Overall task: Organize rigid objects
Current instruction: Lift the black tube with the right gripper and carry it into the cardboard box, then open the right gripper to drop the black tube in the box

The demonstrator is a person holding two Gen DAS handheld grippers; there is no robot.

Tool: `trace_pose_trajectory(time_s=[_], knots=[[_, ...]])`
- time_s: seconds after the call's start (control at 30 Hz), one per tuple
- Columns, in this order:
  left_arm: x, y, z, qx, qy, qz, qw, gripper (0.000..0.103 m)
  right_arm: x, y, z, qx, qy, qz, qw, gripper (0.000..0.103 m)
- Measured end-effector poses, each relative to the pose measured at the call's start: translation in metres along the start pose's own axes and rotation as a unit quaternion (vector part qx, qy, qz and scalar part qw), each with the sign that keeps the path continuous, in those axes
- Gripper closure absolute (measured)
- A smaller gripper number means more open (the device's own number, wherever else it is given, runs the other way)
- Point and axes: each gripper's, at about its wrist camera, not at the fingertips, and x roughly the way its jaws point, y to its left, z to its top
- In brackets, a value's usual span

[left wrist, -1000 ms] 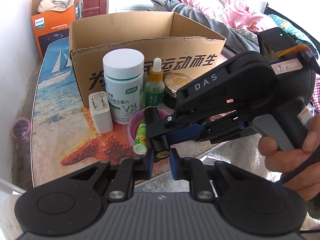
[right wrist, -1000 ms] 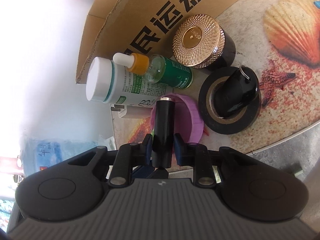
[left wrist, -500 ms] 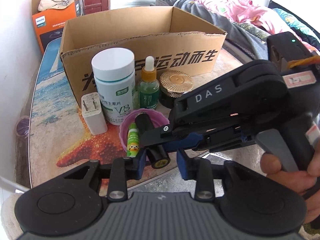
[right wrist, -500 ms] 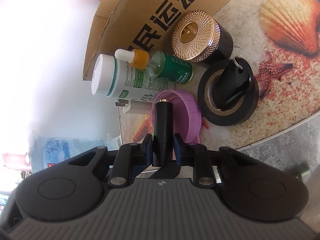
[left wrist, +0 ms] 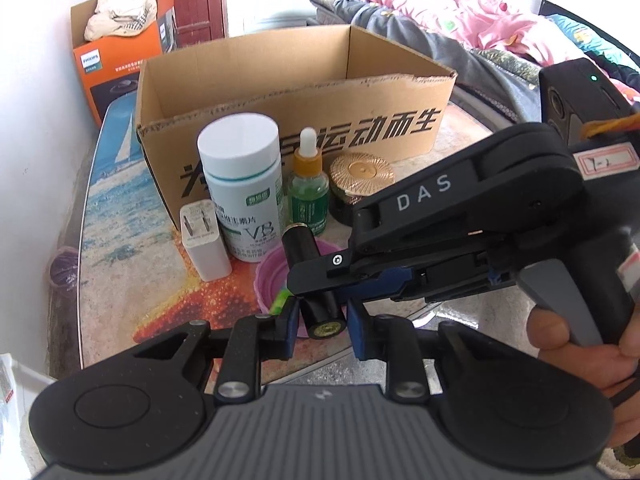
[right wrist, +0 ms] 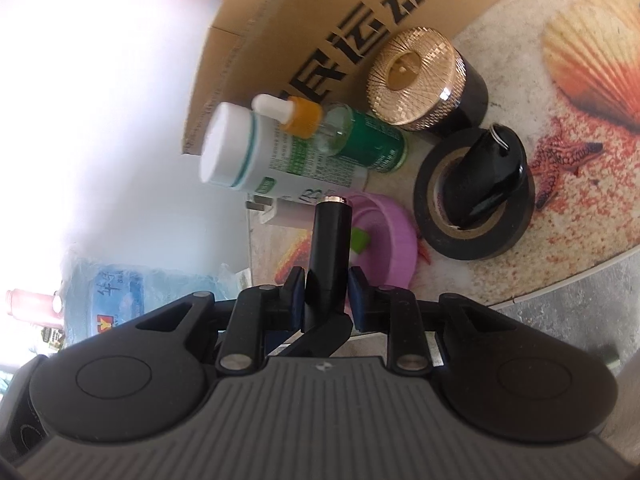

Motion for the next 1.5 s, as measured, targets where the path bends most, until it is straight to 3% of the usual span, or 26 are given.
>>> trace_pose_trajectory(time_s=[0.27,0.5,0.63,0.77,1.0,1.3,1.5], knots=[[-0.049,-0.002,0.015,0.016,-0.070,0.014,0.9973,0.075,-0.034,0.060,-0.008,-0.106,-0.061,0.013,0.992,0.081],[-0.073,0.026,0.067,-0.007,-0.116,0.028,0.9929,0.075,-0.041,0.121,0.039,-0.183,-0.090,0.036,0.978,0.081],[-0.049,0.059,0.111,-0.038,-0.093,0.019,0.9947,0.075,-0.014,0.137,0.090,-0.176,-0.067,0.025,0.982,0.081],[-0.003,0.088,0.148,-0.054,-0.047,0.019,0.9973,0.075,0.027,0.137,0.150,-0.145,-0.018,-0.002,0.989,0.081],[0.071,0.120,0.177,-0.062,0.032,0.044,0.9966,0.075,0.100,0.114,0.220,-0.088,0.060,-0.040,0.994,0.081],[0.086,0.121,0.180,-0.048,0.039,0.072,0.9955,0.075,0.152,0.091,0.251,-0.049,0.106,-0.079,0.990,0.080],[0.079,0.118,0.179,-0.053,0.033,0.070,0.9956,0.074,0.159,0.082,0.261,-0.029,0.123,-0.089,0.988,0.071]])
